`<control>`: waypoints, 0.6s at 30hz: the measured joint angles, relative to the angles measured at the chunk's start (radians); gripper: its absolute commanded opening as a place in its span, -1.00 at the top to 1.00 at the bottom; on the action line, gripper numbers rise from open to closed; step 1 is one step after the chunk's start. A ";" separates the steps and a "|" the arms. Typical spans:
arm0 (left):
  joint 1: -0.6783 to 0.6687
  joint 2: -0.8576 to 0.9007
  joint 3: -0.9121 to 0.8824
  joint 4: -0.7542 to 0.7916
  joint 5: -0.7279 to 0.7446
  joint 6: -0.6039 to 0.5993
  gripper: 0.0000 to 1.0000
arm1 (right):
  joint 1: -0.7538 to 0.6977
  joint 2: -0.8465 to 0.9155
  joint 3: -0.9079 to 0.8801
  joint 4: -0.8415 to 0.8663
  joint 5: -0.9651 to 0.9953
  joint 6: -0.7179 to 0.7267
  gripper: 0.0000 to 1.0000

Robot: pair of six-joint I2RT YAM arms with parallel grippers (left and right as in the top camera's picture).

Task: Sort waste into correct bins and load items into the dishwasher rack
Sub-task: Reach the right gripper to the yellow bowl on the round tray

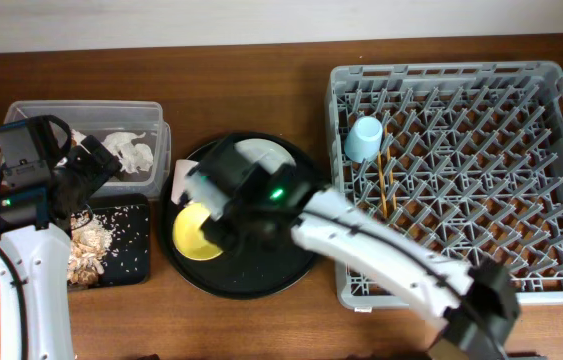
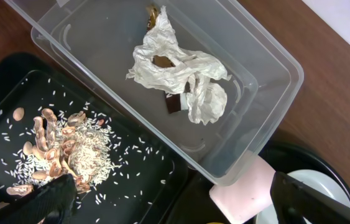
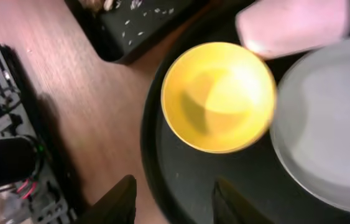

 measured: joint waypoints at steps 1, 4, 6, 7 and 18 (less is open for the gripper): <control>0.000 0.000 0.000 0.000 0.000 0.000 -0.98 | 0.027 0.016 0.000 0.021 0.028 0.002 0.18; 0.000 0.000 0.000 0.000 0.000 0.000 -0.98 | 0.085 0.079 0.000 0.089 0.083 0.002 0.17; 0.000 0.000 0.000 0.000 0.000 0.000 -0.98 | 0.113 0.123 0.000 0.135 0.102 0.002 0.17; 0.000 0.000 0.000 0.000 0.000 0.000 -0.98 | 0.122 0.145 0.000 0.158 0.109 0.002 0.17; 0.000 0.000 0.000 0.000 0.000 0.000 -0.98 | 0.130 0.346 0.000 0.273 0.219 0.002 0.31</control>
